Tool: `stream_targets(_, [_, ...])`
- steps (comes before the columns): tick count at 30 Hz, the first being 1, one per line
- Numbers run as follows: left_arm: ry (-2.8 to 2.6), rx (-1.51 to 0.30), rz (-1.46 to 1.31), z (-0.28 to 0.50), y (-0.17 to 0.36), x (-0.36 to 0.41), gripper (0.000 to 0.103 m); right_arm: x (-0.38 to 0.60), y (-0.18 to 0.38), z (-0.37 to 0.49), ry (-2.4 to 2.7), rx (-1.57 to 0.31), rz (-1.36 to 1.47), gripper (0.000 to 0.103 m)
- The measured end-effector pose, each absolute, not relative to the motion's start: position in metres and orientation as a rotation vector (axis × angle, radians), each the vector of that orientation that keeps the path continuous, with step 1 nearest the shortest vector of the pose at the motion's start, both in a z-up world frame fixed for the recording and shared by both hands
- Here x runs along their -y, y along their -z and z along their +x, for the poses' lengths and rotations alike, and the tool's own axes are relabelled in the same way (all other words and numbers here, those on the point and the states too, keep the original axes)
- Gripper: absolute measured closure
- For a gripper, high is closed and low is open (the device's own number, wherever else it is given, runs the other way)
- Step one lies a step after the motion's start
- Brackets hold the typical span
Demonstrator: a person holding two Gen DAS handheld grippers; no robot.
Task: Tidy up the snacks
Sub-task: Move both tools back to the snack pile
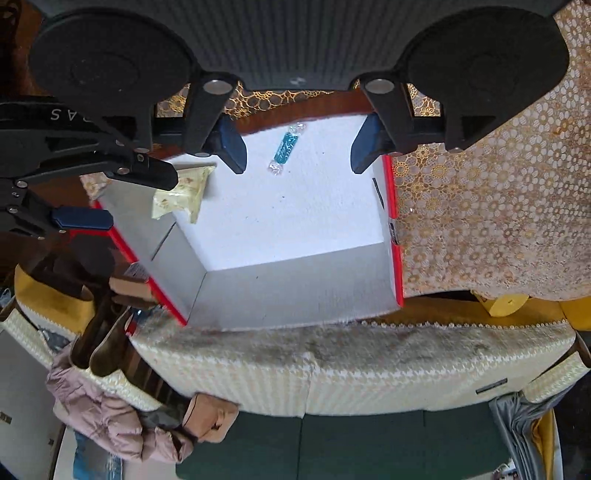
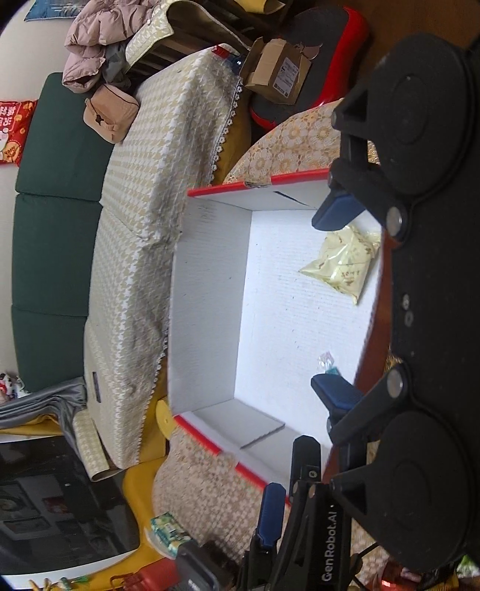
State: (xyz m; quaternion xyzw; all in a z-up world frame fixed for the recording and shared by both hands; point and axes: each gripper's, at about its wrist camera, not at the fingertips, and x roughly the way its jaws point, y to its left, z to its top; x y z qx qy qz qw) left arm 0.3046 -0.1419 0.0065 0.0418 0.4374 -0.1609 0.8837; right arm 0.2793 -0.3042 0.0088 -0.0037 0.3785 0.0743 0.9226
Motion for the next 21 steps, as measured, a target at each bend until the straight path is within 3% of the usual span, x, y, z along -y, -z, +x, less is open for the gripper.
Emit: stream_targets(21, [0.293,-0.772,0.027,0.192,-0.060,0.083,0.020,0.265,-0.062,0.175,-0.286,-0.657,0.058,0.001])
